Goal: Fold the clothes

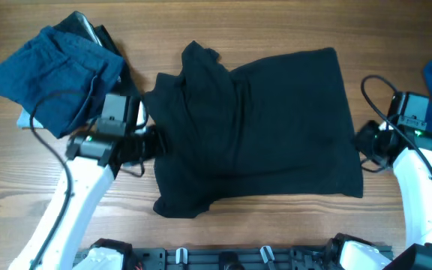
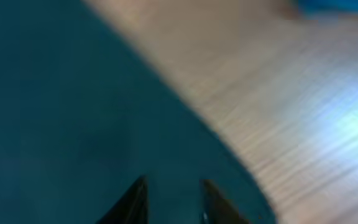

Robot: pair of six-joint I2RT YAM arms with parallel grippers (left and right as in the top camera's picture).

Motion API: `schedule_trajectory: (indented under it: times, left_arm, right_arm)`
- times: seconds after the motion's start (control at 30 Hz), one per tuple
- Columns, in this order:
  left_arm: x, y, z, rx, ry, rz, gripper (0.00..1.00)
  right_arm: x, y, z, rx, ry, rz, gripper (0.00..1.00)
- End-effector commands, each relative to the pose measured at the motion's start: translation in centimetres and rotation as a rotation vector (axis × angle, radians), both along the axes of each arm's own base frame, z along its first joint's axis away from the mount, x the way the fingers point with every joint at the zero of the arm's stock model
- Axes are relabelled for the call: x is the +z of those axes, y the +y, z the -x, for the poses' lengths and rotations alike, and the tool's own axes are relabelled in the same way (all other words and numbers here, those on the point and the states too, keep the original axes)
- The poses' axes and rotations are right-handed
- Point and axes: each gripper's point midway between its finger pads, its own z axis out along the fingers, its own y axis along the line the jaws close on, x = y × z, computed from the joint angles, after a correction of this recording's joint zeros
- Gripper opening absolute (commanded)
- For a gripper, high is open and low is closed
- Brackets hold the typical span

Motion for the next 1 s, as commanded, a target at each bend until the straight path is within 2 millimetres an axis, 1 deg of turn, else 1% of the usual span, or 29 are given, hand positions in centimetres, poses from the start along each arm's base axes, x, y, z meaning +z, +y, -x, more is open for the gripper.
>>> schedule_trajectory:
  times: [0.0,0.03,0.13,0.2,0.27,0.3,0.33,0.4,0.47,0.53,0.57,0.63,0.7,0.8,0.83,0.9,0.97]
  left_arm:
    - [-2.8,0.6,-3.1,0.051,0.003,-0.037,0.6]
    - [-3.8,0.4,-4.1,0.048,0.001,-0.038,0.56]
    - [-6.5,-0.4,-6.2,0.002,-0.007,-0.043,0.42]
    - [-8.1,-0.5,-7.1,0.002,0.003,-0.045,0.34]
    - [-9.5,-0.7,-7.7,0.002,0.009,-0.047,0.21]
    - [-10.0,-0.8,-8.2,0.002,0.002,-0.044,0.18]
    - [-10.3,-0.8,-8.5,0.002,-0.006,-0.043,0.18]
    - [-10.5,-1.0,-9.6,0.001,-0.045,-0.038,0.15]
    - [-10.4,-1.2,-10.3,0.002,-0.072,-0.033,0.11]
    - [-10.3,-0.9,-10.6,0.009,-0.083,-0.045,0.08]
    - [-10.4,-0.8,-10.6,0.012,-0.083,-0.051,0.09]
    - [-10.6,-0.5,-10.3,0.017,-0.069,-0.066,0.09]
    - [-10.8,-0.3,-10.0,0.02,-0.053,-0.078,0.09]
    - [-11.1,-0.2,-9.4,0.018,-0.026,-0.083,0.09]
    - [-11.1,-0.1,-9.2,0.018,-0.02,-0.085,0.09]
    - [-11.2,0.0,-9.2,0.021,-0.019,-0.092,0.09]
    - [-11.2,0.3,-9.2,0.027,-0.018,-0.107,0.09]
  right_arm:
    - [2.9,6.9,-3.8,0.406,-0.252,-0.269,0.28]
    - [3.5,7.2,-4.5,0.422,-0.294,-0.278,0.28]
    - [4.0,7.0,-6.7,0.384,-0.364,-0.283,0.2]
    - [3.7,7.3,-8.3,0.379,-0.395,-0.287,0.13]
    - [2.9,7.5,-9.9,0.377,-0.412,-0.288,0.04]
    - [2.2,7.6,-10.7,0.363,-0.413,-0.283,0.04]
    - [1.6,7.6,-11.3,0.352,-0.411,-0.28,0.04]
    - [-0.6,7.4,-12.9,0.31,-0.402,-0.282,0.04]
    - [-3.2,6.8,-14.5,0.259,-0.394,-0.275,0.04]
    - [-5.4,5.9,-15.7,0.239,-0.397,-0.241,0.04]
    - [-6.2,5.5,-16.1,0.241,-0.399,-0.217,0.04]
    - [-8.1,4.1,-16.2,0.232,-0.364,-0.134,0.04]
    - [-9.7,2.9,-15.9,0.198,-0.313,-0.077,0.04]
    - [-11.7,3.0,-15.0,0.184,-0.21,-0.101,0.04]
    - [-12.4,2.7,-14.6,0.171,-0.169,-0.092,0.04]
    - [-13.7,1.0,-13.5,0.126,-0.062,-0.025,0.04]
    - [-14.4,-1.2,-12.8,0.07,0.012,0.043,0.04]
